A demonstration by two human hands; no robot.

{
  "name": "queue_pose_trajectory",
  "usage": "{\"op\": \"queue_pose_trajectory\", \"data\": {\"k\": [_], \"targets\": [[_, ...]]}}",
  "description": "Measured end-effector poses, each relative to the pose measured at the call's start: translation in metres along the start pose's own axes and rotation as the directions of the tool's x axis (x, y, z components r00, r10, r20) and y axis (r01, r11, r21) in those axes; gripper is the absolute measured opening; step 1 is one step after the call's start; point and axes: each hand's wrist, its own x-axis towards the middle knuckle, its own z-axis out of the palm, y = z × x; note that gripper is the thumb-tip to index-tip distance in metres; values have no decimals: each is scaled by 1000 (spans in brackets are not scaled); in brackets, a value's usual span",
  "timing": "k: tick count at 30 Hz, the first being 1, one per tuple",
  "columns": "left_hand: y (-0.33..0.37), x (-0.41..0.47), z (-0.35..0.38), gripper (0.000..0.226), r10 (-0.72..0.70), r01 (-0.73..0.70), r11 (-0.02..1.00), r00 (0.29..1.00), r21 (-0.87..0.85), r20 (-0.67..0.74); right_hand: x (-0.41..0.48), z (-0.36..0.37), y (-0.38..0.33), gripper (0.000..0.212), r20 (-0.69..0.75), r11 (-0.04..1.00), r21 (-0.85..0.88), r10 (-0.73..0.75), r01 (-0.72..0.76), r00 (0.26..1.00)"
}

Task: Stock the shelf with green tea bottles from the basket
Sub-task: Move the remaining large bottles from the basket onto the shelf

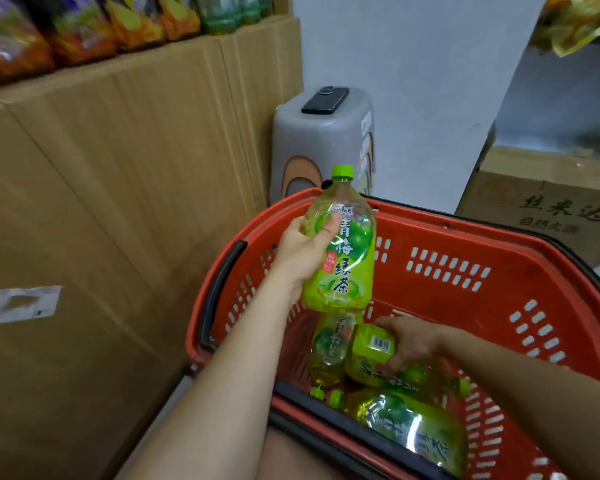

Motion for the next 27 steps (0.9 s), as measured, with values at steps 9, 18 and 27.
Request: {"op": "queue_pose_trajectory", "data": {"k": [9,18,27], "targets": [[50,-51,-89,66,45,-117,947,971,-300,-236,-41,-65,-86,70,-398,960,-72,-277,271,875],[105,-114,-176,61,223,-326,916,899,-235,-376,-114,-129,-209,66,-602,500,510,-374,700,705],[180,-193,-285,61,523,-530,821,553,210,-649,-149,-122,-380,64,-678,442,256,-552,860,486]]}}
